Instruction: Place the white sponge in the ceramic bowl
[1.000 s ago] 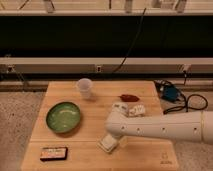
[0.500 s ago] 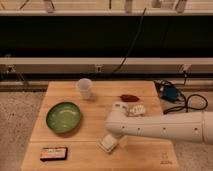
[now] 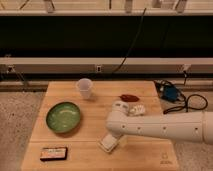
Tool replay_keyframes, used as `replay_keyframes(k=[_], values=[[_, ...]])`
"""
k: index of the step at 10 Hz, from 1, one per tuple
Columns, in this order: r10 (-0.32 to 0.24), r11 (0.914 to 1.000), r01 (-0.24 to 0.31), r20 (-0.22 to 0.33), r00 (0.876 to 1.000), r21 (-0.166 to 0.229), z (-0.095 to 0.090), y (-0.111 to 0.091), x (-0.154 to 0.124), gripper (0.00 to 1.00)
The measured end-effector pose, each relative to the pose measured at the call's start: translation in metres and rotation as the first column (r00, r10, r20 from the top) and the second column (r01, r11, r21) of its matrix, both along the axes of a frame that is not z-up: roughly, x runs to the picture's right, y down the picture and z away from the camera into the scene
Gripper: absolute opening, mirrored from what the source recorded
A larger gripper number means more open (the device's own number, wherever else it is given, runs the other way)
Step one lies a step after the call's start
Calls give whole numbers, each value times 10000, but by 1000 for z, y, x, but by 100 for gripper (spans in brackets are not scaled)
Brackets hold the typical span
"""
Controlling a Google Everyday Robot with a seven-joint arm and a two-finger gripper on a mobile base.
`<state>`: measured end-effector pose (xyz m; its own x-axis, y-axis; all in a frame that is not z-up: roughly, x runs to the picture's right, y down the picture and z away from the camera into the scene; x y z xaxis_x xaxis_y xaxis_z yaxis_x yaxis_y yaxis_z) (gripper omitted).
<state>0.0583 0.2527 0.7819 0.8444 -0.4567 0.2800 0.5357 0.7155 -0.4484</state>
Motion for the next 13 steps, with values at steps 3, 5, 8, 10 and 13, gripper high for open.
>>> replay_keyframes(k=[3, 5, 8, 10, 13], values=[[-533, 9971, 543, 195, 9984, -530, -5, 12, -7, 80], [-824, 9931, 861, 481, 9954, -800, -9, 18, -15, 80], [-1057, 9874, 1152, 902, 9903, -1085, -9, 27, -23, 67], [-1097, 9847, 1239, 1165, 9871, -1225, -6, 32, -27, 46], [-1023, 9850, 1210, 1486, 9836, -1227, -6, 34, -31, 14]])
